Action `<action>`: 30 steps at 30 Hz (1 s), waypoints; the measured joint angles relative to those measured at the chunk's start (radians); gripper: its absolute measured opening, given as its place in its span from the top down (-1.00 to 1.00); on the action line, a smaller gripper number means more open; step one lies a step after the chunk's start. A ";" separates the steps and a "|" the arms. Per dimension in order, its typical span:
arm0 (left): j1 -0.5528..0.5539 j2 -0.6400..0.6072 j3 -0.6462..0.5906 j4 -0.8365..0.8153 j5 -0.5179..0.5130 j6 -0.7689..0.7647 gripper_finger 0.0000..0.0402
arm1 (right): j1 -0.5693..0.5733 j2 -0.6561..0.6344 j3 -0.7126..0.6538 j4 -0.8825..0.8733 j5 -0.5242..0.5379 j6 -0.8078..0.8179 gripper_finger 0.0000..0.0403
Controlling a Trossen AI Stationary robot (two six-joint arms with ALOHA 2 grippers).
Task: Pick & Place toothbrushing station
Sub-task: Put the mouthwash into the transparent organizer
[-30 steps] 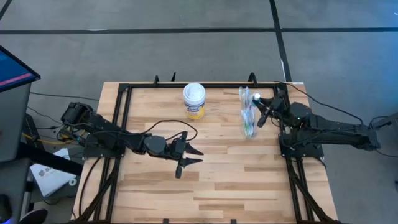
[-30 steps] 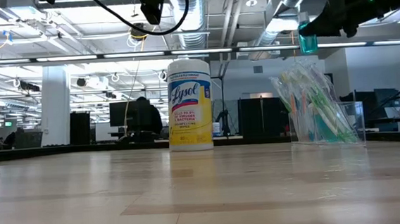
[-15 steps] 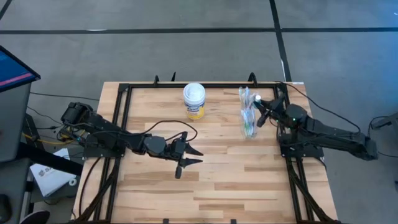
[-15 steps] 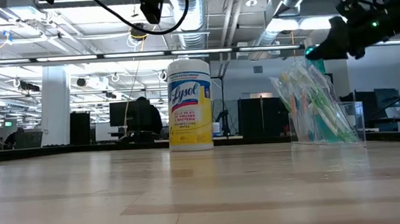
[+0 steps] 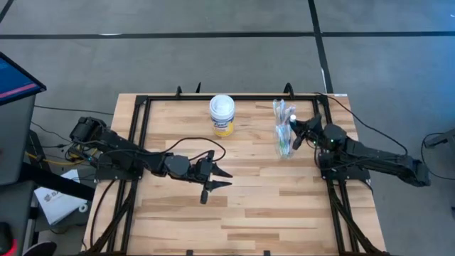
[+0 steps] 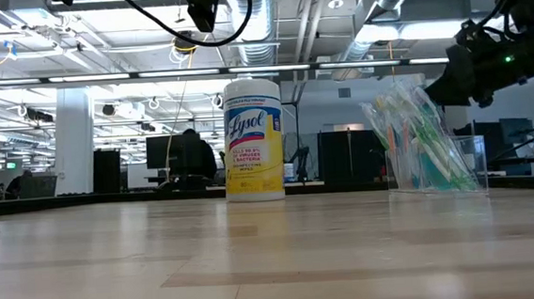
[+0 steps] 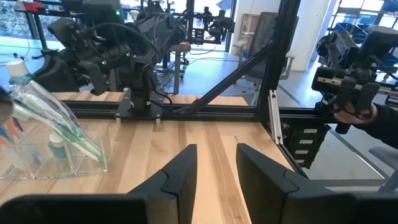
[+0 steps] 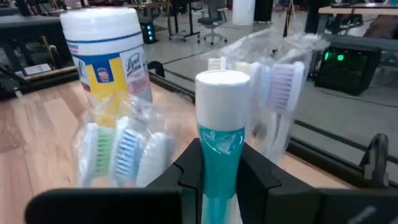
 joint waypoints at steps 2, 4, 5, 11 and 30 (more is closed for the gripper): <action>0.000 0.000 0.000 0.000 0.000 0.000 0.47 | 0.000 0.000 -0.008 0.003 0.000 0.001 0.75; 0.000 0.000 0.000 0.000 0.000 0.000 0.47 | 0.000 0.000 -0.018 0.014 0.000 0.016 0.75; 0.000 0.000 0.000 0.000 0.000 0.000 0.47 | 0.000 0.000 -0.027 0.025 0.000 0.024 0.75; 0.000 0.000 0.000 0.000 0.000 0.000 0.47 | 0.001 0.003 -0.062 0.062 -0.026 0.052 0.75; 0.000 0.000 0.000 0.000 0.000 0.008 0.47 | 0.007 0.061 -0.063 0.059 -0.072 0.128 0.75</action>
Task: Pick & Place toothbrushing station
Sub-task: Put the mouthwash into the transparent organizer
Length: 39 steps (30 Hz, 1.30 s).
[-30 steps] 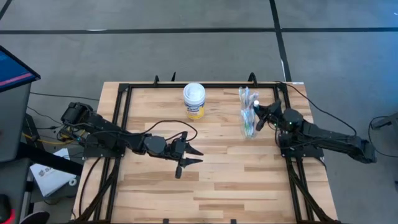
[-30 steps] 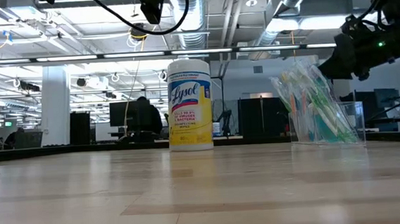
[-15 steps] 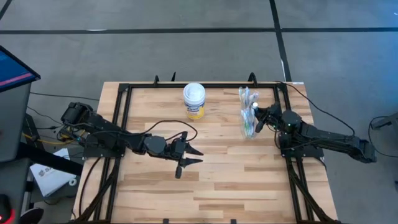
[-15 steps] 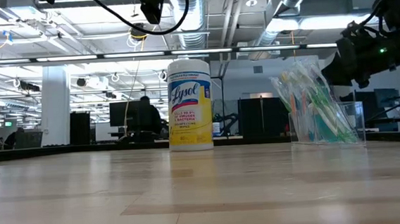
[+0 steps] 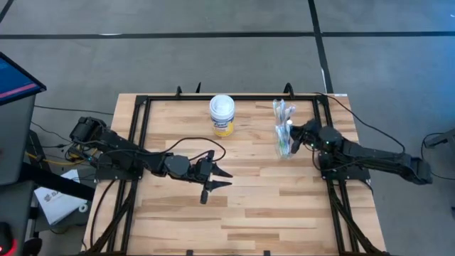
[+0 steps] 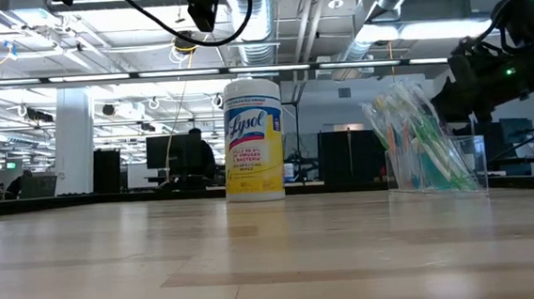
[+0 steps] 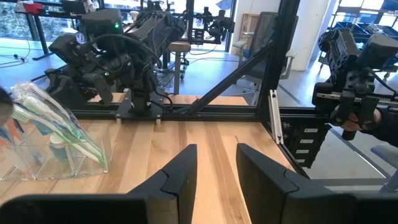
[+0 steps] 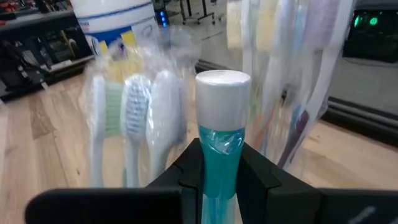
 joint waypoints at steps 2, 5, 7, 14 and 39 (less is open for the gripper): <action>0.001 0.000 0.000 0.000 0.000 0.000 0.47 | 0.000 0.015 0.000 -0.007 -0.002 0.003 0.75; 0.001 0.000 0.000 0.000 0.000 0.000 0.47 | 0.000 0.042 0.000 -0.005 -0.003 0.003 0.75; 0.001 0.000 0.000 0.000 0.000 0.000 0.47 | 0.000 0.055 0.000 0.002 -0.003 0.003 0.75; 0.001 0.000 0.000 0.000 0.000 0.000 0.47 | 0.000 0.061 -0.001 0.000 -0.003 0.003 0.75; 0.001 0.000 0.000 0.000 0.000 0.000 0.47 | 0.000 0.061 -0.002 -0.004 -0.032 -0.005 0.47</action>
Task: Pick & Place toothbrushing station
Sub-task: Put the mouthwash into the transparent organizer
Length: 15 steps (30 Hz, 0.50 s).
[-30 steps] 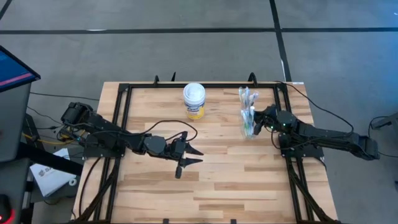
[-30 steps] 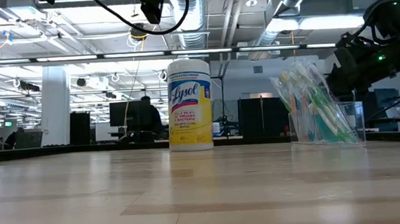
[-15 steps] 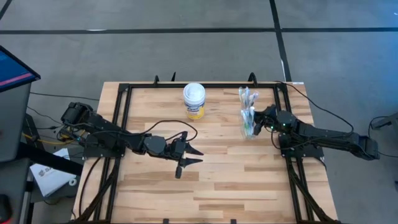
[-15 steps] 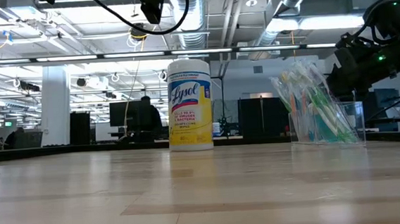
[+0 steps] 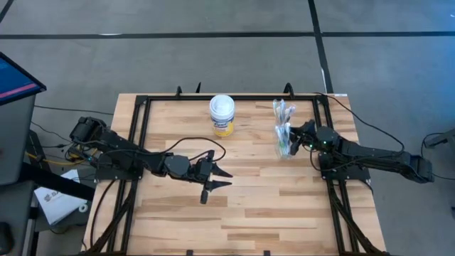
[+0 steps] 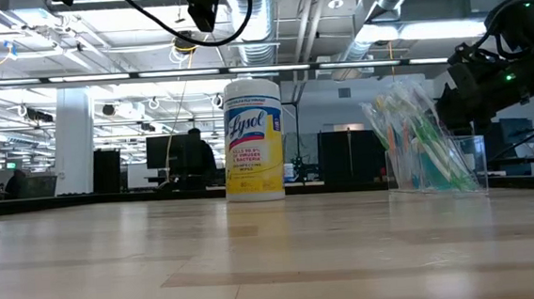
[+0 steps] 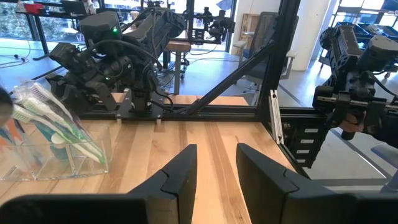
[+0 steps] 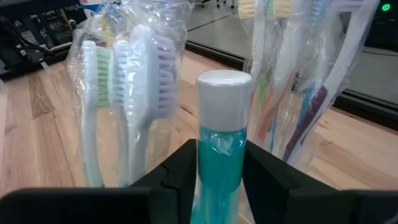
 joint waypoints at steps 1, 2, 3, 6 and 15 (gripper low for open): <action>0.000 0.000 0.000 0.000 0.000 0.000 0.47 | 0.000 0.000 0.000 0.000 0.000 0.000 0.44; 0.000 0.000 0.000 0.000 0.000 0.000 0.47 | 0.000 0.000 0.000 0.000 0.000 0.000 0.42; 0.000 0.000 0.000 0.000 0.000 0.000 0.47 | 0.000 0.000 0.000 0.000 0.000 0.000 0.40; 0.000 0.000 0.000 0.000 0.000 0.000 0.47 | 0.000 0.000 0.000 -0.001 0.000 -0.008 0.39; 0.000 0.000 0.000 0.000 0.000 0.000 0.47 | 0.001 -0.003 0.016 0.001 -0.001 -0.026 0.46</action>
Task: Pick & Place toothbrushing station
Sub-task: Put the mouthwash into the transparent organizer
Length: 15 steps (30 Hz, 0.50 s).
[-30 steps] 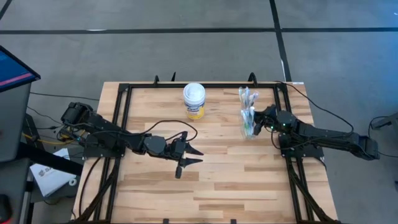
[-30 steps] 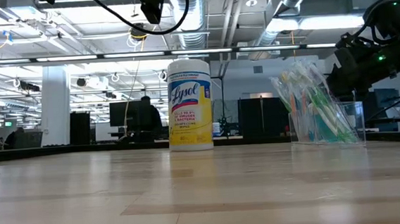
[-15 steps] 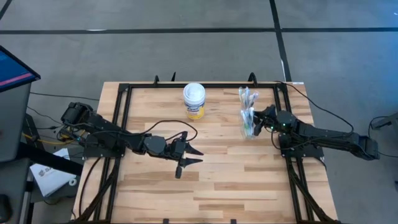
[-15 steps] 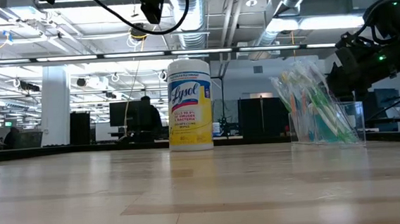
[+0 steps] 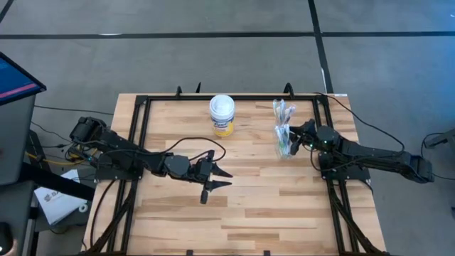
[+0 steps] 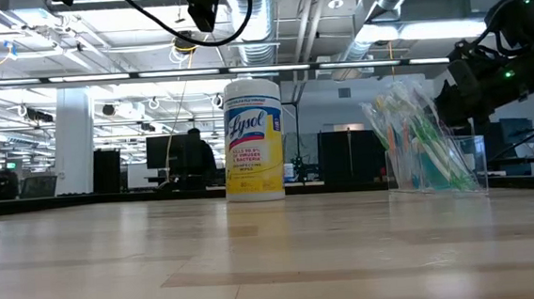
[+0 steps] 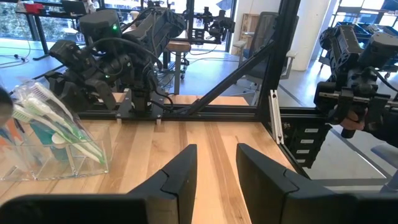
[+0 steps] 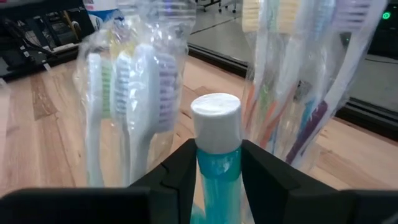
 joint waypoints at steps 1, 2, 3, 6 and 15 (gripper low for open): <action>0.000 0.000 0.000 0.000 0.000 0.000 0.47 | 0.000 0.000 0.001 0.001 0.000 0.000 0.46; 0.000 0.000 0.000 0.000 0.000 0.000 0.47 | 0.000 0.000 0.001 0.000 0.000 0.000 0.46; 0.000 0.000 0.000 0.000 0.000 0.000 0.47 | 0.000 0.001 0.001 -0.003 0.000 0.000 0.46; 0.000 0.000 0.000 0.000 0.000 0.000 0.47 | 0.000 0.000 0.002 -0.005 0.000 -0.001 0.45; 0.000 0.000 0.000 0.000 0.000 0.000 0.47 | 0.000 0.000 0.004 0.000 -0.002 -0.001 0.44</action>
